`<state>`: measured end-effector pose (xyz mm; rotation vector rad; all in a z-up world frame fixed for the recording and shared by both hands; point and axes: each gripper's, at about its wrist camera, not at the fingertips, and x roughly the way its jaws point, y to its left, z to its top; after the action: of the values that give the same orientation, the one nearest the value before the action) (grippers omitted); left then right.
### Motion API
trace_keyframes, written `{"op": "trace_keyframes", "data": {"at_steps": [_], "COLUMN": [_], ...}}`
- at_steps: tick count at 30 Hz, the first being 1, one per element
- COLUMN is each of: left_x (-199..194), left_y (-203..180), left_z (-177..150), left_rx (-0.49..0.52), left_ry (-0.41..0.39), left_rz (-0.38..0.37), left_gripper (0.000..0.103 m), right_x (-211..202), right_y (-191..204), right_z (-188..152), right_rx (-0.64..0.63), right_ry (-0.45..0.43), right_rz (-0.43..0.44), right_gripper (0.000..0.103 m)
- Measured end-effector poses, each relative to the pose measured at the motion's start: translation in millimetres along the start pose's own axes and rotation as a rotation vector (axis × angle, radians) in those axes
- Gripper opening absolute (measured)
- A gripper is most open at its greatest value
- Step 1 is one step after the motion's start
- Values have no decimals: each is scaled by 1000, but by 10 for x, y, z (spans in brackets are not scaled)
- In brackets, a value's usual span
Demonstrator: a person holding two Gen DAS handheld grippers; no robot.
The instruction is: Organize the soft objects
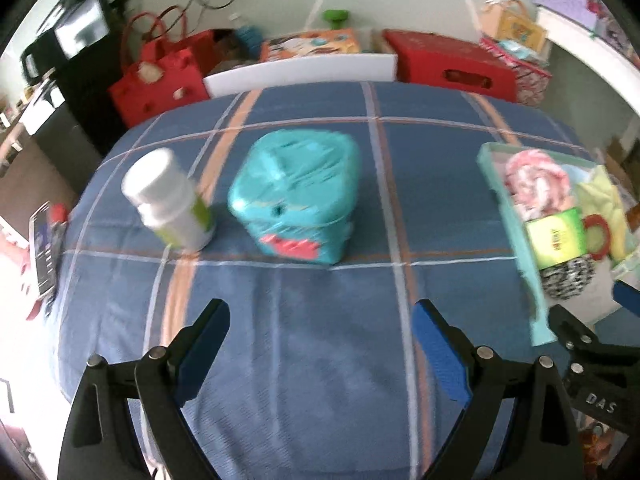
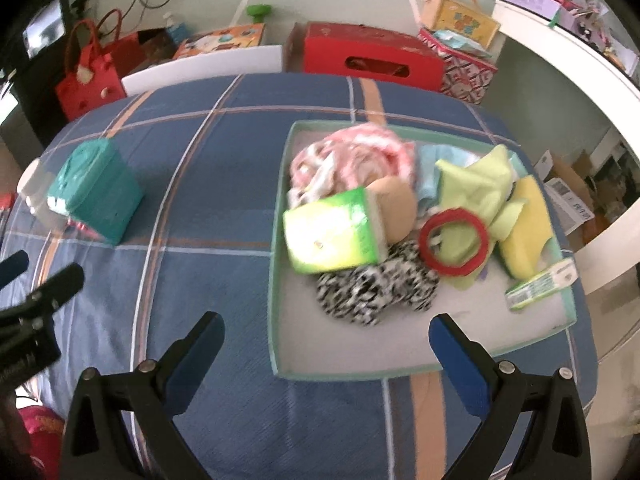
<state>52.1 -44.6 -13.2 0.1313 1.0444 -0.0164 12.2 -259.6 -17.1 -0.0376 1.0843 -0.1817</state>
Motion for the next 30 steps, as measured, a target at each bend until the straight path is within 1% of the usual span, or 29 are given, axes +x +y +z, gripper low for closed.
{"op": "trace_keyframes", "data": {"at_steps": [1,3,6,10,16,22,30], "left_x": [7,7,-1,-38,-28,40,80], "left_y": [32,72,148,237,351,377,411], "left_z": [-26,-72,-114,-135,-129,-128,-115], "left_rx": [-4,-14,-23,-32,-61,-64,-64], "left_ry": [6,17,34,32,35,60,75], "left_rz": [29,53,42,43,67,82,63], "left_gripper": [92,92,92,92,92,92,92], "right_x": [3,-12,-61,-86,-83,-67,-45], "right_y": [19,55,57,53,88,82,77], "right_z": [-12,-23,-35,-47,-44,-48,-51], "right_rx": [-6,-19,-18,-11,-27,-22,-20], "right_ry": [2,-6,-26,-29,-28,-23,-17], "right_rz": [-3,-15,-27,-34,-38,-35,-32], "right_gripper": [103,103,103,103,103,103,103]}}
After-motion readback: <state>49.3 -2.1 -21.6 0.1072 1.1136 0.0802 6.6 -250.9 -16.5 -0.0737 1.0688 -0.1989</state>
